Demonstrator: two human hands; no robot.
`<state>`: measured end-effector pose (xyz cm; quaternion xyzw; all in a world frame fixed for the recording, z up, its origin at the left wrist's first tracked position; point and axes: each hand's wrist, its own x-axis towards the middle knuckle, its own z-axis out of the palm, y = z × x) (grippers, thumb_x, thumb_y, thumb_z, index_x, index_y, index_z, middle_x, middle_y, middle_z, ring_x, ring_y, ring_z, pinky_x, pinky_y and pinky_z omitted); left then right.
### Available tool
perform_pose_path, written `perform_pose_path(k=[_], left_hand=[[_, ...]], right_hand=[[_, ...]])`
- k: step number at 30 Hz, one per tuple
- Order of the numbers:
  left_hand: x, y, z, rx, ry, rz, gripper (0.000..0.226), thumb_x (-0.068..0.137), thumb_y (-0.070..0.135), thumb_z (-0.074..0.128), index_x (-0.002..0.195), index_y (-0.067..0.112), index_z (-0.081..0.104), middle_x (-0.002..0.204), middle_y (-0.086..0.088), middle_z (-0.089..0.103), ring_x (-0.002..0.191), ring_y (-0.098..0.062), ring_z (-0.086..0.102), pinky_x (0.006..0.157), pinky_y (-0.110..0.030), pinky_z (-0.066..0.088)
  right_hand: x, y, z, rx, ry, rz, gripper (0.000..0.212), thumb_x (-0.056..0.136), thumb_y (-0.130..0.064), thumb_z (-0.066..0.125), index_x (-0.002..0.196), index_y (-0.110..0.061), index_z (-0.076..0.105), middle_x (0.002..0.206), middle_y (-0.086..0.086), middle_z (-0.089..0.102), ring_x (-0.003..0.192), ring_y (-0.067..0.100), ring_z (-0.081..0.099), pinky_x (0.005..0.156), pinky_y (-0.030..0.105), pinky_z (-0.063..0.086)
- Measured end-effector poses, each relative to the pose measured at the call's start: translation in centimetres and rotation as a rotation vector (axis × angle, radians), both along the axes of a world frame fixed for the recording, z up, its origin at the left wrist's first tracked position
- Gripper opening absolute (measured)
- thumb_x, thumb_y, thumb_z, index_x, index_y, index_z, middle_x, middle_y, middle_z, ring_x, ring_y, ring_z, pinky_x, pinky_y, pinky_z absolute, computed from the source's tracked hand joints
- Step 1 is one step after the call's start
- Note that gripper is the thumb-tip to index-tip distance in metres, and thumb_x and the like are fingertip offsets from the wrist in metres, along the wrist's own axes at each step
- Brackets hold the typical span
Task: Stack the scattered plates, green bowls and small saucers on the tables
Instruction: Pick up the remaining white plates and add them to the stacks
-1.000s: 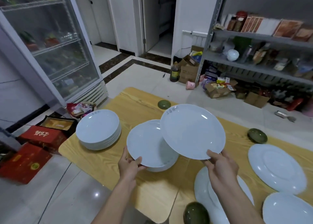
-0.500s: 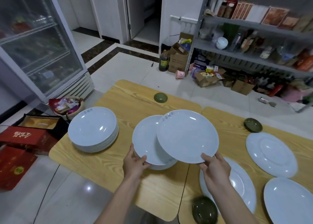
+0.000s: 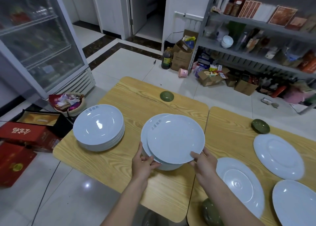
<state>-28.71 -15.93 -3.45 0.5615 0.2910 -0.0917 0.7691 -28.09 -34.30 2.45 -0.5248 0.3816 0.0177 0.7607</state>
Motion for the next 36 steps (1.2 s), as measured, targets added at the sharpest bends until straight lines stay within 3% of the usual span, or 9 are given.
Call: perform_pose_path(k=[4, 7, 11, 14, 16, 18, 30, 34, 36], left_hand=[[0.0, 0.5, -0.1, -0.021, -0.007, -0.023, 0.079, 0.092, -0.007, 0.058, 0.152, 0.034, 0.026, 0.098, -0.017, 0.053, 0.090, -0.031, 0.072, 0.072, -0.029, 0.061], [-0.1, 0.7, -0.3, -0.021, -0.002, -0.048, 0.079, 0.093, -0.006, 0.057, 0.152, 0.036, 0.025, 0.095, -0.017, 0.053, 0.085, -0.028, 0.074, 0.078, -0.034, 0.061], [-0.1, 0.9, -0.4, -0.014, -0.003, -0.063, 0.079, 0.094, -0.008, 0.053, 0.152, 0.036, 0.024, 0.090, -0.016, 0.051, 0.080, -0.027, 0.074, 0.078, -0.035, 0.061], [-0.1, 1.1, -0.6, -0.010, 0.002, -0.079, 0.080, 0.094, -0.010, 0.052, 0.152, 0.037, 0.024, 0.090, -0.016, 0.052, 0.081, -0.028, 0.073, 0.079, -0.037, 0.061], [-0.1, 1.2, -0.7, -0.011, 0.003, -0.094, 0.080, 0.094, -0.010, 0.053, 0.152, 0.039, 0.024, 0.090, -0.016, 0.053, 0.082, -0.029, 0.074, 0.081, -0.040, 0.060], [-0.2, 1.2, -0.7, -0.020, 0.008, -0.095, 0.081, 0.094, -0.009, 0.053, 0.151, 0.040, 0.024, 0.091, -0.017, 0.053, 0.084, -0.030, 0.073, 0.081, -0.040, 0.060], [-0.1, 1.2, -0.4, 0.020, 0.032, -0.105, 0.082, 0.093, -0.009, 0.054, 0.151, 0.042, 0.024, 0.094, -0.017, 0.052, 0.084, -0.031, 0.072, 0.079, -0.041, 0.061], [-0.2, 1.0, 0.3, 0.106, -0.003, -0.085, 0.070, 0.094, -0.004, 0.054, 0.148, 0.037, 0.035, 0.085, -0.011, 0.053, 0.077, -0.024, 0.064, 0.069, -0.030, 0.059], [-0.3, 0.6, 0.8, 0.342, -0.059, -0.081, 0.055, 0.094, 0.004, 0.055, 0.143, 0.030, 0.049, 0.081, 0.001, 0.053, 0.075, -0.013, 0.057, 0.071, -0.024, 0.052]], right_hand=[[0.5, 0.6, -0.2, -0.159, 0.025, 0.058, 0.037, 0.084, 0.016, 0.054, 0.099, -0.016, 0.062, 0.091, -0.004, 0.067, 0.085, 0.020, 0.066, 0.077, 0.043, 0.059], [0.9, 0.7, -0.6, -0.306, 0.067, 0.095, 0.036, 0.079, 0.013, 0.055, 0.078, -0.022, 0.065, 0.089, 0.006, 0.069, 0.083, 0.025, 0.066, 0.085, 0.051, 0.058], [1.3, 1.3, -1.0, -0.445, 0.088, 0.140, 0.031, 0.074, 0.009, 0.061, 0.071, -0.021, 0.067, 0.105, 0.022, 0.068, 0.077, 0.023, 0.059, 0.083, 0.046, 0.058], [1.5, 1.6, -1.6, -0.479, 0.113, 0.133, 0.030, 0.075, 0.008, 0.066, 0.068, -0.022, 0.065, 0.112, 0.021, 0.066, 0.094, 0.032, 0.065, 0.088, 0.044, 0.054], [1.5, 1.6, -2.0, -0.484, 0.130, 0.128, 0.028, 0.076, 0.007, 0.067, 0.072, -0.021, 0.067, 0.104, 0.023, 0.066, 0.098, 0.035, 0.064, 0.094, 0.050, 0.051], [1.6, 1.5, -2.4, -0.495, 0.155, 0.138, 0.023, 0.075, 0.006, 0.070, 0.087, -0.013, 0.073, 0.086, 0.019, 0.061, 0.078, 0.029, 0.061, 0.085, 0.042, 0.055], [2.1, 1.2, -2.8, -0.482, 0.204, 0.111, 0.053, 0.074, 0.001, 0.079, 0.122, -0.017, 0.065, 0.078, 0.002, 0.055, 0.069, 0.013, 0.056, 0.064, 0.019, 0.043], [1.5, 0.3, -2.7, -0.370, 0.179, 0.121, 0.041, 0.079, -0.006, 0.078, 0.118, -0.010, 0.066, 0.087, 0.003, 0.066, 0.076, 0.014, 0.062, 0.083, 0.033, 0.054], [0.7, -0.7, -2.5, -0.334, 0.146, 0.139, 0.038, 0.084, -0.012, 0.076, 0.120, -0.006, 0.065, 0.093, 0.001, 0.069, 0.082, 0.017, 0.065, 0.086, 0.036, 0.056]])
